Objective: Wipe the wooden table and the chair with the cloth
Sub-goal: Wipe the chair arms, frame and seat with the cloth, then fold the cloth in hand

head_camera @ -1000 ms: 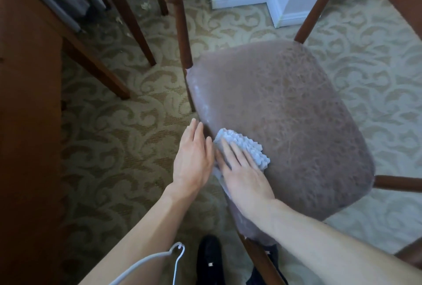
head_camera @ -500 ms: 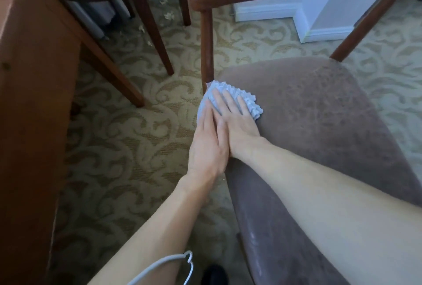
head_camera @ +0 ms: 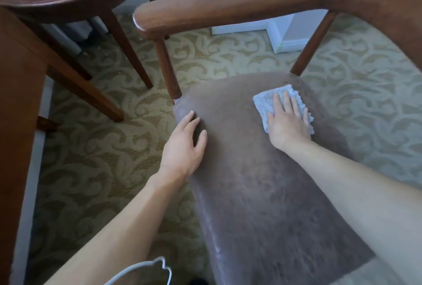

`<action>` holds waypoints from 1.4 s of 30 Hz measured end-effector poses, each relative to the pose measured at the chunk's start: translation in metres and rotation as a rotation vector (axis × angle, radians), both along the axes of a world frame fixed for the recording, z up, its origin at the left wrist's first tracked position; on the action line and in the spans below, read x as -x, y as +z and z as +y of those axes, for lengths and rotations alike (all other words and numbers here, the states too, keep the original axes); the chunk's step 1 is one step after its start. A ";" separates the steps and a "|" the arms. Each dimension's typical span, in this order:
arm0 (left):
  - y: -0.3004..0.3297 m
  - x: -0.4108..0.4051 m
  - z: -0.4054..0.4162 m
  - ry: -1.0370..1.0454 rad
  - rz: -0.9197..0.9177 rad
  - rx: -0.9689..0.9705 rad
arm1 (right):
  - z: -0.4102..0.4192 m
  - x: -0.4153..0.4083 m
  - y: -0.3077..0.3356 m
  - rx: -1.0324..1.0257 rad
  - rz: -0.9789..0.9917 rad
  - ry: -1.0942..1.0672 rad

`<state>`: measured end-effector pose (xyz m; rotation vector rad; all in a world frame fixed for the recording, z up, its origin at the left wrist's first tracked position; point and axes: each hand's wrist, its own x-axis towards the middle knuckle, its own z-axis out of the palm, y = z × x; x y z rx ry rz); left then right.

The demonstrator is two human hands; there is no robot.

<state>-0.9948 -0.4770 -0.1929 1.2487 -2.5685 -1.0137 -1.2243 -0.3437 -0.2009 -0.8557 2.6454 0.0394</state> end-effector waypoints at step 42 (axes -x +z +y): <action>0.301 0.016 0.011 0.370 0.597 -0.669 | -0.019 -0.074 0.315 1.032 -1.582 -0.695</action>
